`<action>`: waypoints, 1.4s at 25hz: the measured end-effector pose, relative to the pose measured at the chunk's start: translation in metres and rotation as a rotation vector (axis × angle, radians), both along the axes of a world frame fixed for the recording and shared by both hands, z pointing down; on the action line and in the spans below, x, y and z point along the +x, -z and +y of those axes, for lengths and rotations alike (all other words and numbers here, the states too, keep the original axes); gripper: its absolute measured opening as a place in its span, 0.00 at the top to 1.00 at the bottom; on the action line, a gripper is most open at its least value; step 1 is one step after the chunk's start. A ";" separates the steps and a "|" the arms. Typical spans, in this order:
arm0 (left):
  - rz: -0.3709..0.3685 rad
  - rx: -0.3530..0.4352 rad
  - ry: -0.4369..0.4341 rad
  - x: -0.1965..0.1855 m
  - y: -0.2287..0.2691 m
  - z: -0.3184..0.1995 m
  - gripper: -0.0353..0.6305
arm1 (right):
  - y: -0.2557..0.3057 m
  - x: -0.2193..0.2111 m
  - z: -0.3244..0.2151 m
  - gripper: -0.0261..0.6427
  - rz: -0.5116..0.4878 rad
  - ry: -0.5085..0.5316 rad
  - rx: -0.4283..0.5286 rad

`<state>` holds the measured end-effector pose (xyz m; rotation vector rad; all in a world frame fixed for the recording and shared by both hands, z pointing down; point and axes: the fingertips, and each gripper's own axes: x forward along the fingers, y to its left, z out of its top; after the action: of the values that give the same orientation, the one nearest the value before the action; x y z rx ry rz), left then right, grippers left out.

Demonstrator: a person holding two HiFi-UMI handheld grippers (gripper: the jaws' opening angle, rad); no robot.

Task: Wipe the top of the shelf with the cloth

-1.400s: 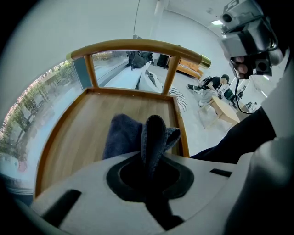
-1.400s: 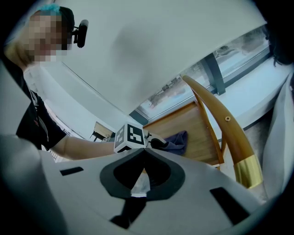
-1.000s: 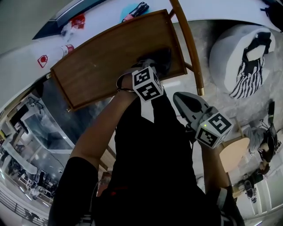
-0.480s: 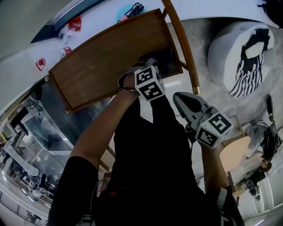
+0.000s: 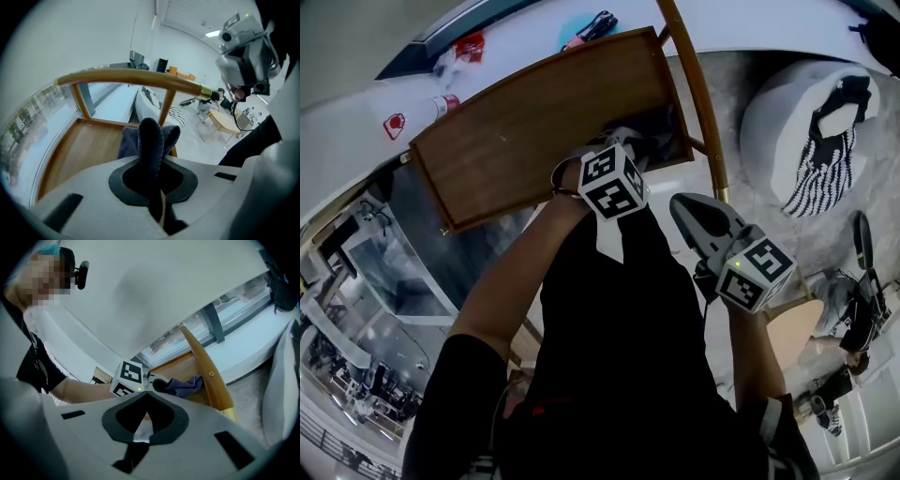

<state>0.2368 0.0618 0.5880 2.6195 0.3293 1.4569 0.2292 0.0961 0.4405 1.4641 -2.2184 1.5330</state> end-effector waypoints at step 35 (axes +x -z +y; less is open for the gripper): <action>0.246 0.114 0.609 -0.328 0.185 -0.118 0.89 | 0.132 -0.204 -0.120 0.95 0.174 0.351 0.278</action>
<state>-0.0915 -0.0558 0.4028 2.6366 -0.5056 0.9755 0.0255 -0.0237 0.3087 1.1270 -2.4864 0.9884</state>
